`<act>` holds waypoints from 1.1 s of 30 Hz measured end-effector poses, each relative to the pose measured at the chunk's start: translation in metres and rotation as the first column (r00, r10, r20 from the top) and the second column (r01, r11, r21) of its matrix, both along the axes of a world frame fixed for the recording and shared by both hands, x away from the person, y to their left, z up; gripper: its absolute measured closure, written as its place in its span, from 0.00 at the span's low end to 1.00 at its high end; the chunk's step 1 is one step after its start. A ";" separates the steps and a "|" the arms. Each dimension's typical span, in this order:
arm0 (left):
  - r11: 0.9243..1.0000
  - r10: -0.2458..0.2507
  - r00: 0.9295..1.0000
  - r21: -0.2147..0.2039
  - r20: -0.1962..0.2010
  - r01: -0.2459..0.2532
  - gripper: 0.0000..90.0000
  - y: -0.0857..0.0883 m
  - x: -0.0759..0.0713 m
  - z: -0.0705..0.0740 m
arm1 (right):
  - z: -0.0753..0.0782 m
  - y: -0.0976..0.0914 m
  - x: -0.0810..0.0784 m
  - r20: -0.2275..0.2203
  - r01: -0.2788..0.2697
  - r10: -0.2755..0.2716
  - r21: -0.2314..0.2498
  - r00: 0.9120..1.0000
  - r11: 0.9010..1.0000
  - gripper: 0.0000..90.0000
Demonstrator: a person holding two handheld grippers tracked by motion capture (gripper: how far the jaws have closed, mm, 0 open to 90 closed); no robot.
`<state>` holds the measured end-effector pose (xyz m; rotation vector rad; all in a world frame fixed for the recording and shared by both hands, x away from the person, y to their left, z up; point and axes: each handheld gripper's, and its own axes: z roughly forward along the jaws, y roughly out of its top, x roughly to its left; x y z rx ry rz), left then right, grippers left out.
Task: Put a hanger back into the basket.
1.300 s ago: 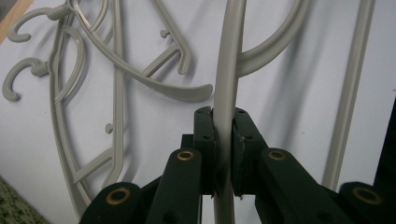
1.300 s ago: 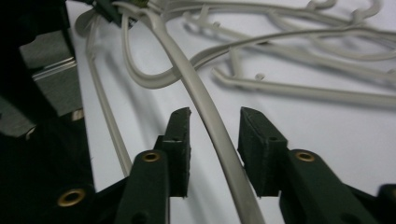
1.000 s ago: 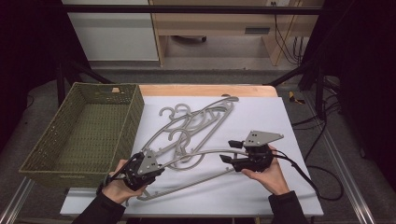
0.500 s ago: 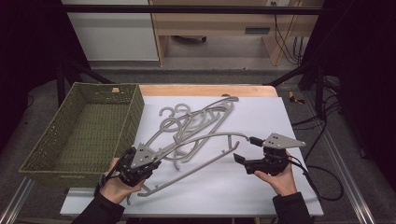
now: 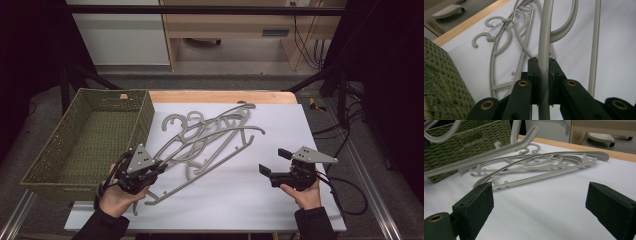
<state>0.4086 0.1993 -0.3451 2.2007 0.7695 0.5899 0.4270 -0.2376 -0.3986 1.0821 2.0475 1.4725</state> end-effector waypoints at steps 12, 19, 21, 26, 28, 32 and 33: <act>0.999 0.040 0.998 -0.020 0.056 -0.039 0.92 0.021 0.010 0.051 | -0.002 0.000 0.000 -0.008 0.016 -0.016 -0.001 1.000 1.000 0.07; 0.996 0.083 0.994 -0.036 0.078 -0.080 0.92 0.043 0.023 0.071 | -0.002 0.000 0.000 -0.009 0.015 -0.015 0.001 1.000 1.000 0.06; 0.995 0.098 0.992 -0.035 0.078 -0.095 0.92 0.051 0.027 0.074 | -0.001 0.000 -0.001 -0.007 0.021 -0.021 0.003 1.000 1.000 0.06; 0.990 0.140 0.987 -0.026 0.075 -0.138 0.92 0.073 0.039 0.081 | -0.002 0.001 0.000 -0.011 0.017 -0.017 0.000 1.000 1.000 0.06; 0.988 0.155 0.985 -0.015 0.073 -0.154 0.92 0.082 0.044 0.082 | -0.002 0.001 0.000 -0.011 0.017 -0.017 -0.004 1.000 1.000 0.06; 0.982 0.191 0.980 -0.002 0.064 -0.191 0.92 0.102 0.053 0.082 | -0.002 0.000 0.000 -0.014 0.015 -0.015 -0.006 1.000 1.000 0.06; 0.979 0.202 0.977 -0.006 0.065 -0.202 0.92 0.107 0.055 0.081 | -0.002 0.000 0.000 -0.014 0.016 -0.016 -0.008 1.000 1.000 0.06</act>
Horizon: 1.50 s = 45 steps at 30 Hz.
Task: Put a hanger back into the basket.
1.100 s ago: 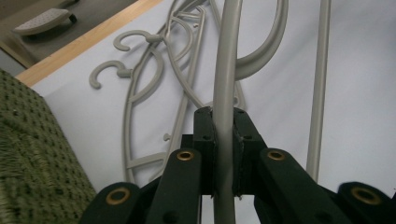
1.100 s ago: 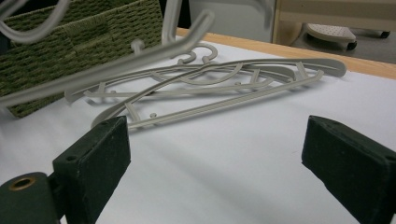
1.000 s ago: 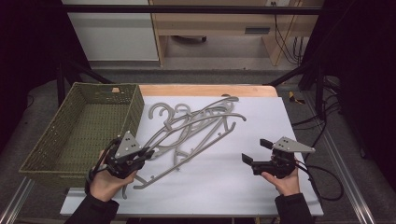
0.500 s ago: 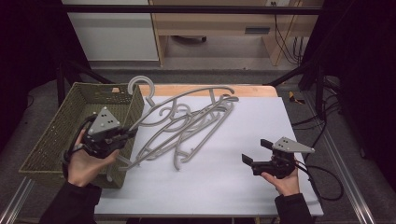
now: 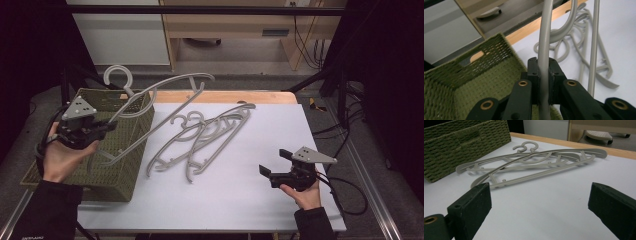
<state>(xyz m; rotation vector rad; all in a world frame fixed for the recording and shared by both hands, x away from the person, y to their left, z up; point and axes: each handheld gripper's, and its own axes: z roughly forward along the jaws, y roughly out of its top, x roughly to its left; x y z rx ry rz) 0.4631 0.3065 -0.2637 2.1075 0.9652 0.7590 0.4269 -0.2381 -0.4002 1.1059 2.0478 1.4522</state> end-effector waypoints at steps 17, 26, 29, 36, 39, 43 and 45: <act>0.988 0.150 0.988 0.029 -0.025 -0.149 0.92 0.080 0.020 -0.028 | 0.000 0.000 0.001 -0.002 0.004 -0.004 0.000 1.000 1.000 0.06; 0.975 0.218 0.975 0.050 -0.049 -0.215 0.92 0.113 0.020 -0.044 | -0.001 0.001 0.002 -0.002 0.004 -0.004 -0.002 1.000 1.000 0.05; 0.970 0.241 0.969 0.056 -0.054 -0.238 0.92 0.120 0.020 -0.051 | -0.001 0.001 0.002 -0.003 0.004 -0.004 -0.003 1.000 1.000 0.05; 0.958 0.277 0.959 0.088 -0.053 -0.272 0.92 0.128 0.022 -0.057 | -0.001 0.001 0.002 -0.007 0.005 -0.005 -0.002 1.000 1.000 0.05; 0.953 0.293 0.954 0.104 -0.059 -0.286 0.92 0.132 0.023 -0.062 | -0.001 0.001 0.002 -0.007 0.004 -0.004 -0.003 1.000 1.000 0.05; 0.953 0.291 0.955 0.105 -0.061 -0.283 0.92 0.136 0.022 -0.067 | -0.001 0.001 0.002 -0.006 0.006 -0.006 -0.007 1.000 1.000 0.05; 0.949 0.301 0.951 0.118 -0.068 -0.292 0.92 0.138 0.022 -0.070 | -0.001 0.002 0.002 -0.009 0.010 -0.010 -0.006 1.000 1.000 0.05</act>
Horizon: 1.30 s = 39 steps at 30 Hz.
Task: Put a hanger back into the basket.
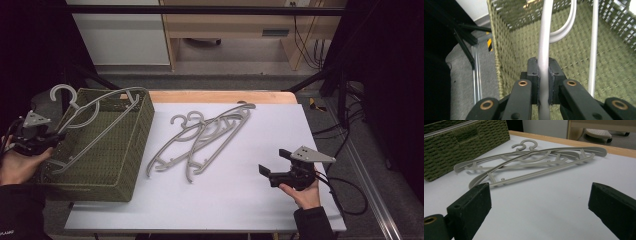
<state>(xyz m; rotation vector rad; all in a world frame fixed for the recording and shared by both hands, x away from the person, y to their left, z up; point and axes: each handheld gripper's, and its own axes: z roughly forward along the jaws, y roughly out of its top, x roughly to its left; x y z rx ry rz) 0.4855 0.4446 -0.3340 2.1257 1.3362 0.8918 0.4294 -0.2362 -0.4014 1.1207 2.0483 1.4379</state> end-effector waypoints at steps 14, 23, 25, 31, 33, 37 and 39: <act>0.998 0.040 0.994 0.049 -0.105 -0.035 0.91 -0.010 0.015 -0.035 | -0.001 0.002 0.001 -0.007 -0.004 0.004 -0.007 1.000 1.000 0.05; 0.998 0.068 0.985 0.021 -0.161 -0.065 0.86 -0.010 0.020 -0.042 | -0.001 0.001 0.000 -0.008 -0.010 0.010 -0.004 1.000 1.000 0.05; 0.997 0.081 0.983 0.028 -0.164 -0.077 0.86 -0.009 0.018 -0.040 | -0.001 0.001 0.000 -0.005 -0.006 0.006 -0.004 1.000 1.000 0.05; 0.997 0.060 0.991 -0.042 -0.117 -0.065 0.84 -0.008 0.008 -0.031 | 0.001 -0.001 -0.001 0.001 -0.008 0.008 0.000 1.000 1.000 0.05; 0.996 0.044 0.995 -0.074 -0.087 -0.050 0.80 -0.012 0.003 -0.026 | 0.001 -0.001 -0.001 0.004 -0.006 0.006 -0.002 1.000 1.000 0.05; 0.989 -0.001 1.000 -0.148 -0.019 -0.002 0.69 -0.022 -0.008 -0.018 | 0.001 -0.001 -0.001 0.006 -0.003 0.003 0.003 1.000 1.000 0.05; 0.984 -0.016 1.000 -0.178 0.022 0.019 0.62 -0.029 -0.014 -0.015 | 0.001 -0.001 -0.001 0.007 -0.004 0.004 0.002 1.000 1.000 0.05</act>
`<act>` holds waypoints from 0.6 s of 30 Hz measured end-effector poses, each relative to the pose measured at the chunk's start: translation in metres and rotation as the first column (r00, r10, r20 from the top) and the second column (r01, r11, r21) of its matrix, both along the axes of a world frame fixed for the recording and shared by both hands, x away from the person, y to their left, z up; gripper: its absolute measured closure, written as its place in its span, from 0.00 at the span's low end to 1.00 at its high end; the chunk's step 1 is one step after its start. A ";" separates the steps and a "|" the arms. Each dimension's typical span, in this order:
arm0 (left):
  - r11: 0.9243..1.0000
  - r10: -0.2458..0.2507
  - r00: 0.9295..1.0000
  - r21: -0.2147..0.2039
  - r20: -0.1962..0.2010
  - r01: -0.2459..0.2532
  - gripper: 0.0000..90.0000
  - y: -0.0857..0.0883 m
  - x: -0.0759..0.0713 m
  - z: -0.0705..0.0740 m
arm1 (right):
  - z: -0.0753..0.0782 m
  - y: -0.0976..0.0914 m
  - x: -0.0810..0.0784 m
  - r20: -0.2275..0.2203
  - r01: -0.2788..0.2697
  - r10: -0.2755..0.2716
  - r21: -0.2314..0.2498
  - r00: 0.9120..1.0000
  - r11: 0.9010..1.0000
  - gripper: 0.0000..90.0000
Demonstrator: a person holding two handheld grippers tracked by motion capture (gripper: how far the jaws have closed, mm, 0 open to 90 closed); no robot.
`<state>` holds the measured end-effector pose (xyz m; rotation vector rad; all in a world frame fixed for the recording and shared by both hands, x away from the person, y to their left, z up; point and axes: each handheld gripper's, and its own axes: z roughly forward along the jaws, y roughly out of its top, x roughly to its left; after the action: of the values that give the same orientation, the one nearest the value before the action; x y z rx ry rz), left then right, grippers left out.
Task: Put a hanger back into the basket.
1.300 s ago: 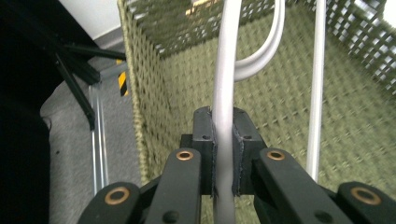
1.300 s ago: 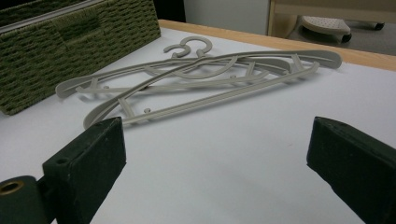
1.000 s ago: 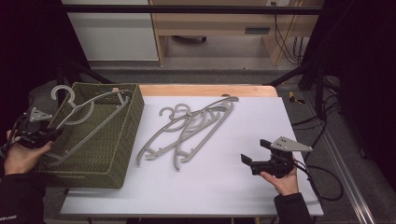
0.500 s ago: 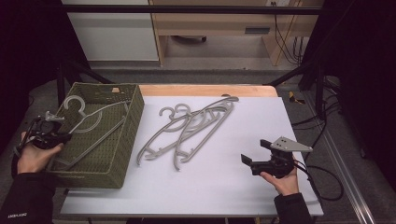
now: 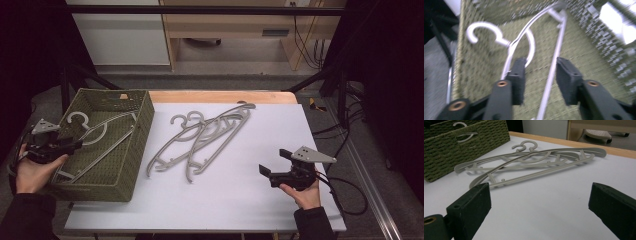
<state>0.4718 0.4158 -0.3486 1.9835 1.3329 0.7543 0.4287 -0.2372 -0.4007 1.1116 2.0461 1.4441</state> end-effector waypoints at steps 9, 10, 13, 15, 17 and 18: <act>0.986 -0.083 0.984 -0.133 0.157 0.104 0.39 -0.034 -0.022 0.008 | 0.001 -0.001 -0.001 0.002 0.003 -0.003 0.014 1.000 1.000 0.05; 0.981 -0.096 0.980 -0.150 0.173 0.122 0.38 -0.038 -0.024 0.009 | 0.001 -0.001 -0.001 0.003 0.005 -0.005 0.013 1.000 1.000 0.05; 0.967 -0.120 0.972 -0.197 0.203 0.160 0.31 -0.053 -0.029 0.007 | 0.002 -0.001 -0.001 0.004 0.008 -0.008 0.016 1.000 1.000 0.05; 0.963 -0.138 0.967 -0.199 0.214 0.181 0.27 -0.065 -0.032 0.006 | 0.002 -0.002 -0.001 0.006 0.006 -0.006 0.015 1.000 1.000 0.05; 0.958 -0.158 0.962 -0.200 0.224 0.204 0.23 -0.077 -0.034 0.004 | 0.002 -0.002 -0.001 0.007 0.010 -0.010 0.018 1.000 1.000 0.04; 0.956 -0.165 0.959 -0.203 0.232 0.213 0.21 -0.082 -0.035 0.003 | 0.002 -0.002 -0.001 0.008 0.012 -0.012 0.019 1.000 1.000 0.04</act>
<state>0.4365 0.3336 -0.3453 1.7655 1.0363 0.6701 0.4274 -0.2394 -0.3983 1.1213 2.0210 1.4628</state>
